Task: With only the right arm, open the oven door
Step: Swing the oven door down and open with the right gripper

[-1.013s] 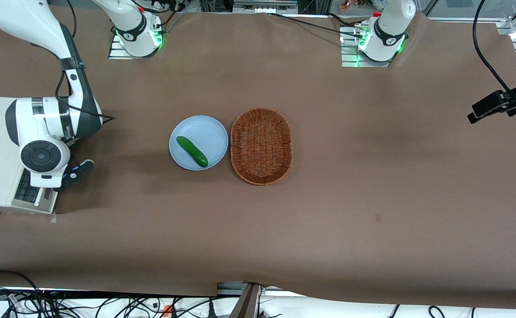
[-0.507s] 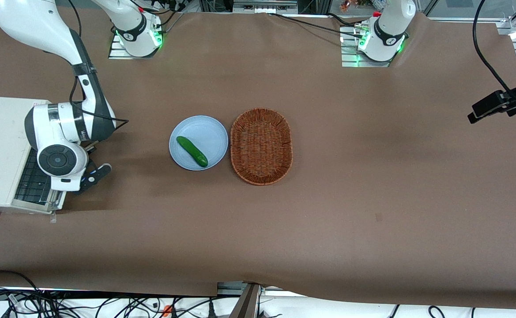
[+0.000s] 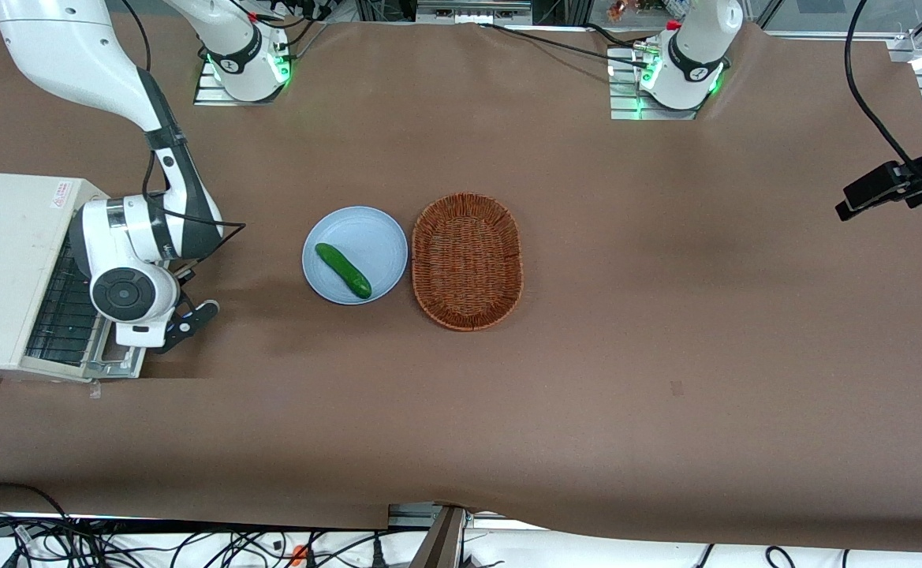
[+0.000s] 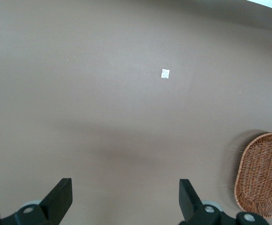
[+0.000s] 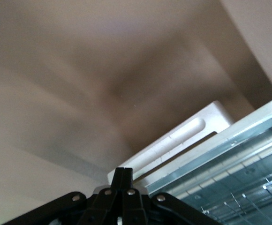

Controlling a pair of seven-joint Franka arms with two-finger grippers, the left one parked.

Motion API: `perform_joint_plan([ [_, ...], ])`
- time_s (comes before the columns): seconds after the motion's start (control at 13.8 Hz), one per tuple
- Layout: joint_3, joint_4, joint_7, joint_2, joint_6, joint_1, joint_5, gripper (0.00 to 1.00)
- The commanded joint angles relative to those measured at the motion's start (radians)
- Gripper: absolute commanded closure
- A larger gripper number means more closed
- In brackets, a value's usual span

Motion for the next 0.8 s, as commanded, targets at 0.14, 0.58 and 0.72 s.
perform_joint_plan([
  [0.14, -0.051, 0.007, -0.006, 0.063, 0.069, -0.053, -0.04, 1.0],
  [0.58, -0.052, 0.007, 0.04, 0.075, 0.069, -0.067, 0.067, 1.0],
  [0.72, -0.052, 0.007, 0.064, 0.08, 0.063, -0.075, 0.125, 1.0],
])
